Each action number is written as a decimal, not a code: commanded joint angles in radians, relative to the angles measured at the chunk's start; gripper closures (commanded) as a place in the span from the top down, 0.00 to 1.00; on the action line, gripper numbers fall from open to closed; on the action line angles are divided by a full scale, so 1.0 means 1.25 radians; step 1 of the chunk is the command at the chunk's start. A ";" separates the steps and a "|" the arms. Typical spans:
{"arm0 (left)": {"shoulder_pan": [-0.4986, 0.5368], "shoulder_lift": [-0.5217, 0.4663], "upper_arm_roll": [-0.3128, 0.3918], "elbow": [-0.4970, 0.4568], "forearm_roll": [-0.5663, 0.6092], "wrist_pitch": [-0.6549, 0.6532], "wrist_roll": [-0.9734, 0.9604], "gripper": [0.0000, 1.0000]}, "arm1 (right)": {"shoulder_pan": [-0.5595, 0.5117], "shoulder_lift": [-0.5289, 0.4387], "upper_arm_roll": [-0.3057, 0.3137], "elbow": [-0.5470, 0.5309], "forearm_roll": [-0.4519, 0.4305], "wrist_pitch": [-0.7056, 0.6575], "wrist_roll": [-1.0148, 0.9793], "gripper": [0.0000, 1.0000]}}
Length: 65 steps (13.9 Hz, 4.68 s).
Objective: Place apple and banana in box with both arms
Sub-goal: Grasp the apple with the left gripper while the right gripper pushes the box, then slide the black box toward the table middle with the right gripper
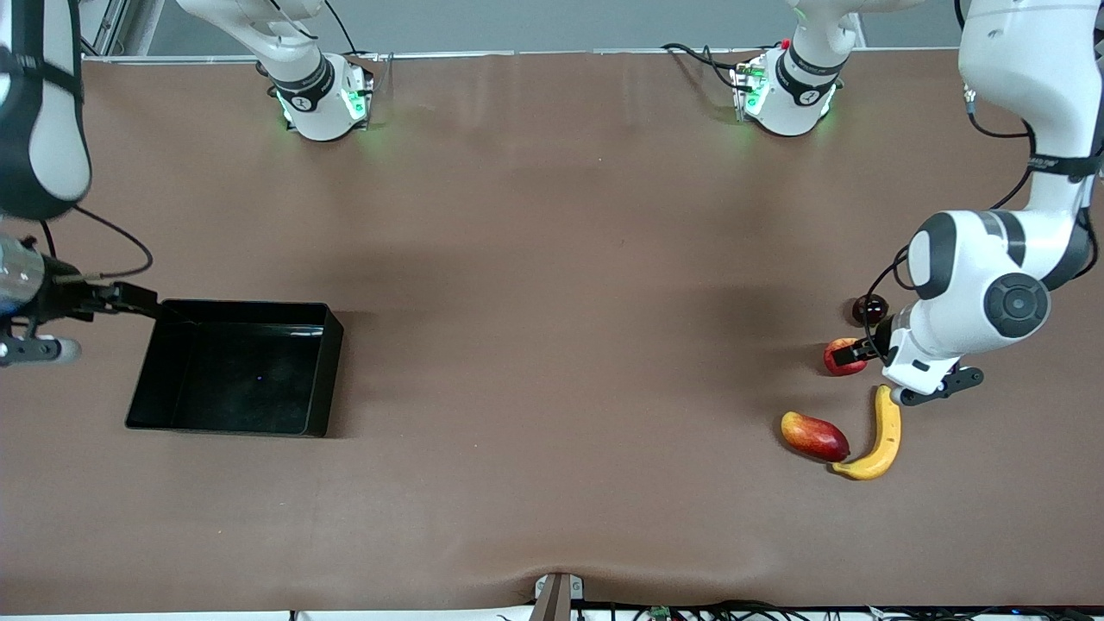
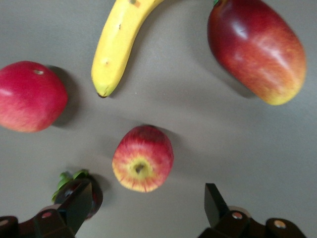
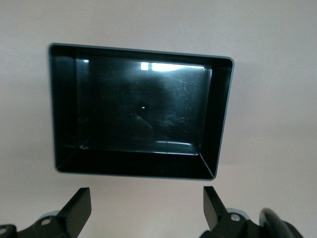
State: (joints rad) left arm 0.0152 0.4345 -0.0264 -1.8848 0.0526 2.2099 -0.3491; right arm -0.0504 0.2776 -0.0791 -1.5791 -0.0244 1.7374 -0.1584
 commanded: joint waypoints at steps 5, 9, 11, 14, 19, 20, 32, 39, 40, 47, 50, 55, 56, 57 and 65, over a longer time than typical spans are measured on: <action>0.021 0.046 -0.002 -0.030 0.011 0.069 -0.004 1.00 | -0.082 0.141 0.008 0.024 -0.008 0.120 -0.050 1.00; 0.032 0.049 -0.003 -0.037 0.011 0.069 0.003 0.64 | -0.130 0.242 0.009 0.021 -0.004 0.261 -0.139 1.00; 0.031 0.044 -0.005 -0.036 0.011 0.062 0.003 0.34 | -0.142 0.270 0.009 0.023 -0.004 0.291 -0.143 1.00; 0.021 0.037 -0.008 -0.031 0.011 0.043 0.001 0.00 | -0.165 0.297 0.010 0.020 -0.004 0.331 -0.163 1.00; 0.022 -0.032 -0.035 -0.030 0.011 -0.031 -0.002 0.00 | -0.166 0.299 0.012 0.001 0.004 0.322 -0.162 0.00; 0.022 -0.049 -0.037 -0.027 0.009 -0.053 -0.002 0.00 | -0.166 0.299 0.012 0.001 0.004 0.321 -0.162 0.00; 0.022 -0.136 -0.108 0.025 0.009 -0.160 -0.003 0.00 | -0.144 0.286 0.017 0.143 0.162 0.058 -0.154 0.00; 0.021 -0.144 -0.109 0.110 0.011 -0.267 -0.005 0.00 | 0.062 0.206 0.018 0.158 0.166 -0.072 0.118 0.00; 0.022 -0.144 -0.114 0.120 0.011 -0.274 -0.007 0.00 | 0.085 0.205 0.018 0.158 0.178 -0.072 0.130 0.00; 0.021 -0.148 -0.147 0.174 0.006 -0.341 -0.043 0.00 | 0.261 0.210 0.017 0.127 0.274 0.024 0.190 0.00; 0.021 -0.148 -0.153 0.178 0.005 -0.346 -0.043 0.00 | 0.344 0.228 0.017 0.121 0.276 0.095 0.287 0.00; 0.021 -0.152 -0.196 0.187 0.000 -0.351 -0.095 0.00 | 0.439 0.286 0.017 0.100 0.277 0.232 0.399 0.00; 0.021 -0.152 -0.209 0.190 0.000 -0.352 -0.116 0.00 | 0.450 0.287 0.017 0.084 0.277 0.264 0.417 0.00; 0.021 -0.152 -0.218 0.192 0.000 -0.352 -0.130 0.00 | 0.462 0.291 0.017 0.075 0.277 0.290 0.425 0.00; 0.019 -0.145 -0.237 0.205 0.000 -0.352 -0.161 0.00 | 0.489 0.339 0.015 0.075 0.276 0.337 0.437 0.99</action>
State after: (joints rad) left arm 0.0362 0.2631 -0.3156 -1.6387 0.0525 1.7953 -0.5340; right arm 0.5578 0.7091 -0.0518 -1.4884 0.2941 2.1569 0.3712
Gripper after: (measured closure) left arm 0.308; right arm 0.894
